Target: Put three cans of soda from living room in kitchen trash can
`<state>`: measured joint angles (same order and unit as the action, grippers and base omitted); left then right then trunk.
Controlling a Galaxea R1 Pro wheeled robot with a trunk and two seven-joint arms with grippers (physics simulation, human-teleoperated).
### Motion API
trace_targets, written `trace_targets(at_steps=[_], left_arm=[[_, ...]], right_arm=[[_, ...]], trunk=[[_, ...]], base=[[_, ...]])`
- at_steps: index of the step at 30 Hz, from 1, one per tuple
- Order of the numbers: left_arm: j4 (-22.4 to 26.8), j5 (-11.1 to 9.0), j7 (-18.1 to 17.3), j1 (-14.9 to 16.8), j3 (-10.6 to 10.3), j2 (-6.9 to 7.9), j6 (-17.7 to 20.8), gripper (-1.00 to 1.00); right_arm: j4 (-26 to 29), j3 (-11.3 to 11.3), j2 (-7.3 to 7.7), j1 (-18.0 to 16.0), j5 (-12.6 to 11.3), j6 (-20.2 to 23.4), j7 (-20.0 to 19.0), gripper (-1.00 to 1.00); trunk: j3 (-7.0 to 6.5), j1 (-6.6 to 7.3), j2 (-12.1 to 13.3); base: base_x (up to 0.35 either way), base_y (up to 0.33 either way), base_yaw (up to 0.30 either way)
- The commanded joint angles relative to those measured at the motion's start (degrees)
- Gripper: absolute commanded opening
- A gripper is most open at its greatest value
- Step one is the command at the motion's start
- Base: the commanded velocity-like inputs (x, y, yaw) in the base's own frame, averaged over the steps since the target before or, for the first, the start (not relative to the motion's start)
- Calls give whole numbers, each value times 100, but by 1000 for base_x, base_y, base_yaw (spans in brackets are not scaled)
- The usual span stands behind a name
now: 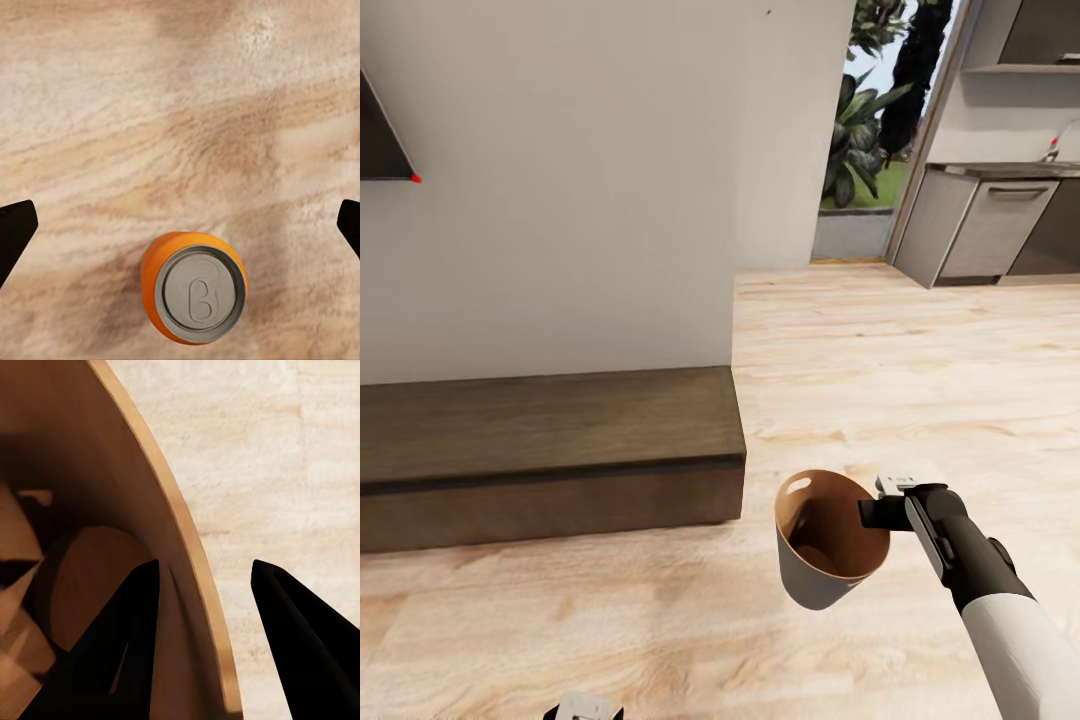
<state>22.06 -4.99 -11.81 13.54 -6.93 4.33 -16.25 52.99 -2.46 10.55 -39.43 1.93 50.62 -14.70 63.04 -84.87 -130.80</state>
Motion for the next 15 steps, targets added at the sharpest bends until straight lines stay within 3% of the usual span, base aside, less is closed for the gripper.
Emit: trace_targets(at_steps=[1, 9, 15], left_arm=[[0, 2, 1, 0, -2, -1, -1, 100], [0, 6, 1, 0, -9, -2, 1, 100], [-11, 14, 3, 0, -10, -2, 7, 100]], right_arm=[[1, -1, 0, -2, -85, 9, 7, -100], [6, -2, 3, -3, -79, 9, 16, -100], [6, -5, 6, -3, -79, 9, 19, -100]], trunk=[[1, 0, 0], [6, 0, 0], [114, -131, -241]], base=[[0, 0, 0], [0, 0, 0], [0, 0, 0]])
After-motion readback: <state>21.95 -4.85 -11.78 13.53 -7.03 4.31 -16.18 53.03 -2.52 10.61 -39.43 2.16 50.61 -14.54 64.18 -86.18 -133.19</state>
